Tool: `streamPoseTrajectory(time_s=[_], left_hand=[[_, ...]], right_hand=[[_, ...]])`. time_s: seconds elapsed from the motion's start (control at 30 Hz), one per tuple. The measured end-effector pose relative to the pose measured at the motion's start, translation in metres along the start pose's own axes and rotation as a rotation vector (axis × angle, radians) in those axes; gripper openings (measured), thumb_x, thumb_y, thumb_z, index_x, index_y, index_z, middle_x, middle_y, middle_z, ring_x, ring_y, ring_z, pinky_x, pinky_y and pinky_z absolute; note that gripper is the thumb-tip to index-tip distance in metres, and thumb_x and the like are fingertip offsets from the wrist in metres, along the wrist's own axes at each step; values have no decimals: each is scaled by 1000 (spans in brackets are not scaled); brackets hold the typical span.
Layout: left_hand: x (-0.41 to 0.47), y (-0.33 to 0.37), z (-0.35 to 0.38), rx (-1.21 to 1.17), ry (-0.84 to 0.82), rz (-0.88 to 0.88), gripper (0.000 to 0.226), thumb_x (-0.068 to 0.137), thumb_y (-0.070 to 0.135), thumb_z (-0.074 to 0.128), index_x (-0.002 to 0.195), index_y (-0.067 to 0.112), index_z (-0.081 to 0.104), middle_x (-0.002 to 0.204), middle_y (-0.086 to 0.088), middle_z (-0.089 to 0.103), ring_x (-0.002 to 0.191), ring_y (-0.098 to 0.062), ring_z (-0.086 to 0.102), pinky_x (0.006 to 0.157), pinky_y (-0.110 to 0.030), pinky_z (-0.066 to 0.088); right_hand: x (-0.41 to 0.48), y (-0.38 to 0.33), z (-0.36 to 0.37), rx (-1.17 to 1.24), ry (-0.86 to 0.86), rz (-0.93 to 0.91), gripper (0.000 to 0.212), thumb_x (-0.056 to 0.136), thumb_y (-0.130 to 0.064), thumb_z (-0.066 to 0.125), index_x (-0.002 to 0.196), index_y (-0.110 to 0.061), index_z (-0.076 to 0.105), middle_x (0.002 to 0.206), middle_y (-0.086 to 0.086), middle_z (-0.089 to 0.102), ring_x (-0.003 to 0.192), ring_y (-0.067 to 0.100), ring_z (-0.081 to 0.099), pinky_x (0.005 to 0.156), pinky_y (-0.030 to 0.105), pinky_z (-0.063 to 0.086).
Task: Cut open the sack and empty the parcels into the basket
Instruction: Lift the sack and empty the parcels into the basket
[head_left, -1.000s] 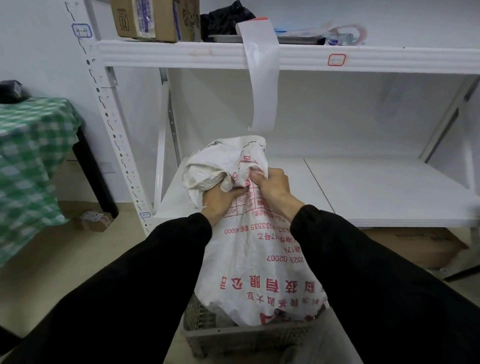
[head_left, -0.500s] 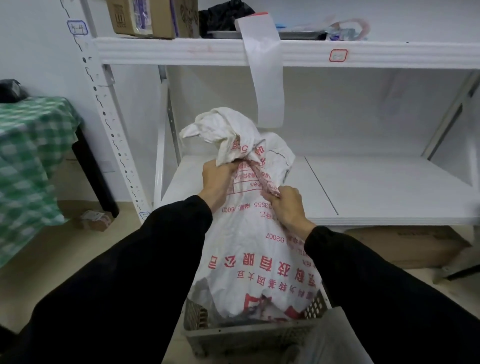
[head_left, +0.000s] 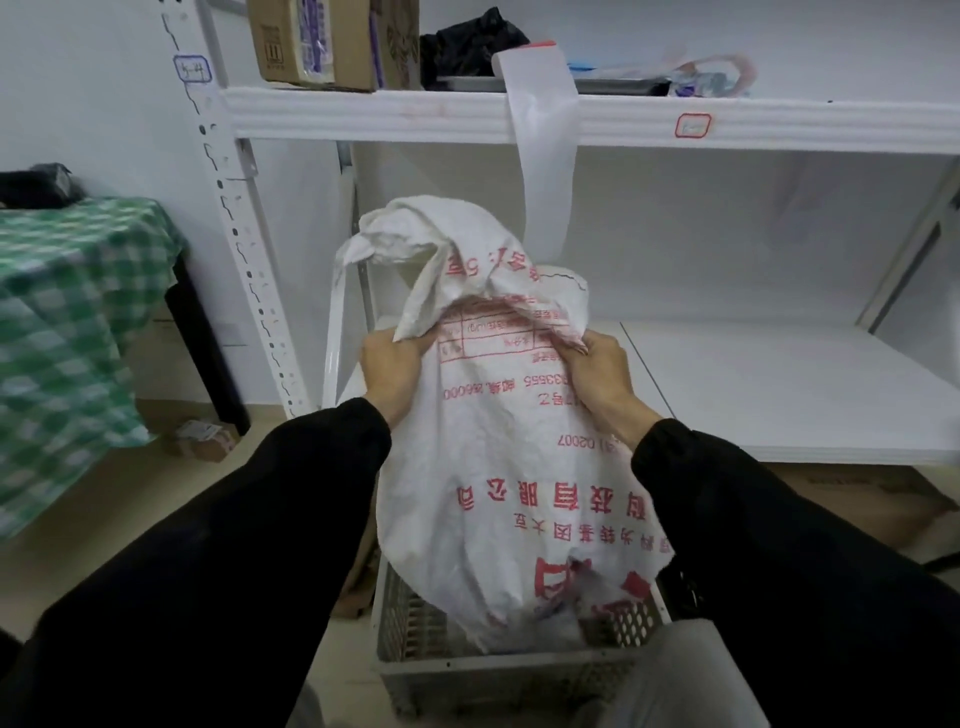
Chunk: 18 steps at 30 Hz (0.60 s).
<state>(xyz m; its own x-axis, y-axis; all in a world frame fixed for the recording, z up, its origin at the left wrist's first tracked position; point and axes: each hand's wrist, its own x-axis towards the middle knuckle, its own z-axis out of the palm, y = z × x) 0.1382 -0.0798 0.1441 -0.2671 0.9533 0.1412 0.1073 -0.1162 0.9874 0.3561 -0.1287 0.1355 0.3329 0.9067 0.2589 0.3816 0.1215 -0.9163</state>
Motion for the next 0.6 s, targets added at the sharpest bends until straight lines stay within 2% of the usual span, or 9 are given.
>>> streamPoseTrajectory(time_s=[0.07,0.1,0.17,0.23,0.3,0.37,0.47,0.53,0.6], left_hand=[[0,18,7,-49,-33,32,16,81,7,74,71,3,63,70,0,60,64,-12,56,46,-15,42],[-1,28,12,-83,-48,48,11,79,6,74,75,-1,67,73,-3,65,67,-14,60,50,-18,44],[2,39,18,-132,-59,53,13,78,8,75,85,-2,73,83,-7,72,74,-16,65,59,-26,49],[5,51,20,-113,-59,107,12,82,11,76,89,2,74,79,0,69,69,-8,60,57,-23,46],[8,57,18,-57,-96,162,8,84,13,75,83,6,71,71,6,63,63,-3,55,55,-20,44],[9,56,13,8,-159,185,10,86,15,73,82,6,71,72,6,66,64,-4,59,55,-19,47],[6,49,6,-15,-106,188,14,87,17,74,86,3,74,79,-2,70,70,-12,65,60,-23,52],[5,54,2,-23,-86,192,12,87,18,73,83,6,71,75,0,67,67,-9,61,57,-18,49],[7,62,0,-51,-68,195,14,86,17,74,84,3,72,76,1,67,67,-7,61,56,-17,49]], right_hand=[[0,1,-8,-116,-82,-18,30,101,-35,47,114,-13,64,102,-5,66,90,13,62,71,18,51],[4,-1,-13,-174,-111,-35,34,102,-37,44,119,-12,60,109,-4,64,95,15,61,78,23,51],[10,-8,-20,-162,-44,-49,35,101,-37,47,116,-8,61,111,0,66,100,19,63,86,32,53],[15,-19,-24,-123,57,-72,33,100,-34,50,109,-6,64,105,1,68,95,18,64,79,29,51],[12,-26,-22,-161,23,-110,33,101,-32,48,107,-5,65,102,1,67,90,14,63,75,23,47],[11,-25,-18,-147,34,-95,29,100,-28,50,107,-5,66,102,2,68,93,16,64,75,22,48],[7,-33,-14,-81,96,-68,28,100,-29,52,99,-6,67,92,1,69,81,13,65,60,16,48],[7,-44,-13,-132,29,-102,30,100,-31,51,97,-5,67,90,2,69,79,14,65,58,17,47],[9,-55,-18,-89,89,-105,30,99,-29,52,90,-5,66,85,1,67,81,19,66,58,23,47]])
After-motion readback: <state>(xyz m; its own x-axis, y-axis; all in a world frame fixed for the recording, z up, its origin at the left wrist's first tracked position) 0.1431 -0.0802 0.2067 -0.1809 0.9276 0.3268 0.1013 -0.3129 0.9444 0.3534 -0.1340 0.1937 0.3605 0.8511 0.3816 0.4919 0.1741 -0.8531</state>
